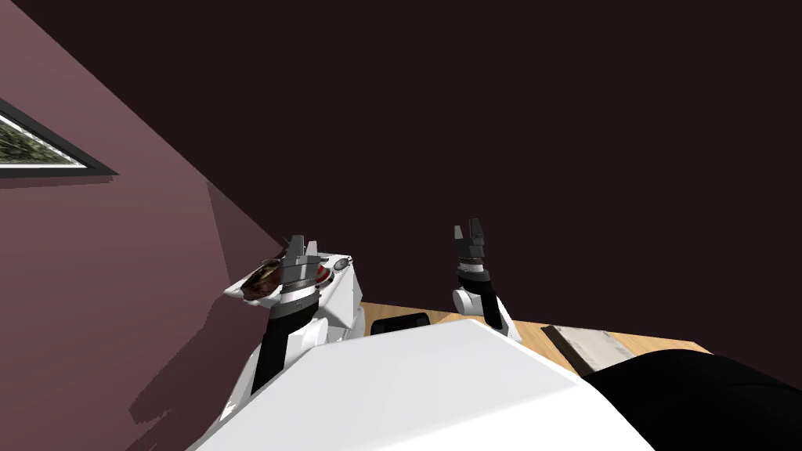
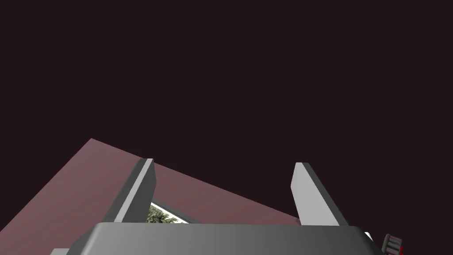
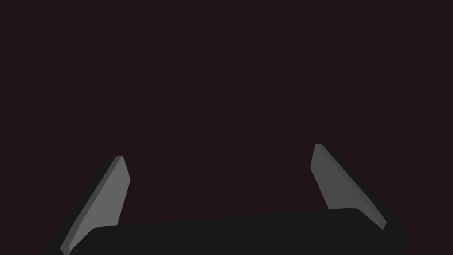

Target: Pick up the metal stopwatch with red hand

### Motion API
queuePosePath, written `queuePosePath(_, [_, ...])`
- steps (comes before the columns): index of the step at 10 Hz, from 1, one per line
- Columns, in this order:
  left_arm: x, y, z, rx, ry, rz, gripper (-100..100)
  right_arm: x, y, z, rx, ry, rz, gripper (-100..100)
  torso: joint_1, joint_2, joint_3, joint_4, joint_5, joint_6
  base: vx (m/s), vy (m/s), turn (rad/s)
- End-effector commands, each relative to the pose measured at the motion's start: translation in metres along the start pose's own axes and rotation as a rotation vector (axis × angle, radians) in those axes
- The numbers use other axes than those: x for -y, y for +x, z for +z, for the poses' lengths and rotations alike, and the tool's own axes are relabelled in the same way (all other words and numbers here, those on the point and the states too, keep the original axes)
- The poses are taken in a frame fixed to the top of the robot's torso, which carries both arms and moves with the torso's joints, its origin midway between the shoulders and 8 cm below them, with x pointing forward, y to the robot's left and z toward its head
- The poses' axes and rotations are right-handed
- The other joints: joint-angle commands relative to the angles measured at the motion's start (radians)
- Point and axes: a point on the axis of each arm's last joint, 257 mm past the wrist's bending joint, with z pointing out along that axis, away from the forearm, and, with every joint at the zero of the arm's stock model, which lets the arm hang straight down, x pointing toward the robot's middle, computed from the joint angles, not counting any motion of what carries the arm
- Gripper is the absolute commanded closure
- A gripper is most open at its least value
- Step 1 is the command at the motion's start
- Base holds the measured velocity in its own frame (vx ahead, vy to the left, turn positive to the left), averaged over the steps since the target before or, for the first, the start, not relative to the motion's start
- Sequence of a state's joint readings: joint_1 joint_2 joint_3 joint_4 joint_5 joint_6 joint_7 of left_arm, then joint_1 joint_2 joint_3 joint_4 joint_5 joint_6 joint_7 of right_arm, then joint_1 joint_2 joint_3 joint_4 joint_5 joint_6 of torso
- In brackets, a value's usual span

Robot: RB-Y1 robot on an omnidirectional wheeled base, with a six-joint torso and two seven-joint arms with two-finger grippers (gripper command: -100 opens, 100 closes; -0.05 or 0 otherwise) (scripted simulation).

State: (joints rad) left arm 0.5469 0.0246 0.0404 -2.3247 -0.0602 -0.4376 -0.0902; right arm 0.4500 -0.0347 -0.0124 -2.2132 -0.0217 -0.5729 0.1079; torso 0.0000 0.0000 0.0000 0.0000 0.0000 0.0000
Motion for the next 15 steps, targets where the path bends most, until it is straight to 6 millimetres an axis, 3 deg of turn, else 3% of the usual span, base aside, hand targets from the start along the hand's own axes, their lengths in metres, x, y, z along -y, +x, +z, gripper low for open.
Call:
queuePosePath(1, [-0.010, 0.006, -0.004, -0.039, -0.020, 0.008, -100, 0.000, 0.000, 0.000, 0.000, 0.000, 0.000, 0, 0.000, 0.000, 0.000, 0.000, 0.000, 0.000, -0.025, -0.014, -0.014])
queuePosePath(6, [-0.051, 0.014, -0.020, -0.091, -0.114, 0.004, -100, 0.000, 0.000, 0.000, 0.000, 0.000, 0.000, 0, -0.003, 0.005, 0.003, 0.001, -0.001, 0.000, -0.065, -0.034, -0.013])
queuePosePath(7, [-0.070, 0.016, -0.028, -0.099, -0.161, -0.003, -100, 0.000, 0.000, 0.000, 0.000, 0.000, 0.000, 0, -0.002, 0.005, 0.003, 0.001, -0.001, 0.000, -0.077, -0.036, -0.018])
queuePosePath(15, [-0.161, 0.031, -0.075, -0.098, -0.400, -0.063, -100, 0.000, 0.000, 0.000, 0.000, 0.000, 0.000, 0, -0.001, 0.001, 0.001, 0.000, 0.000, 0.000, -0.039, -0.022, 0.011])
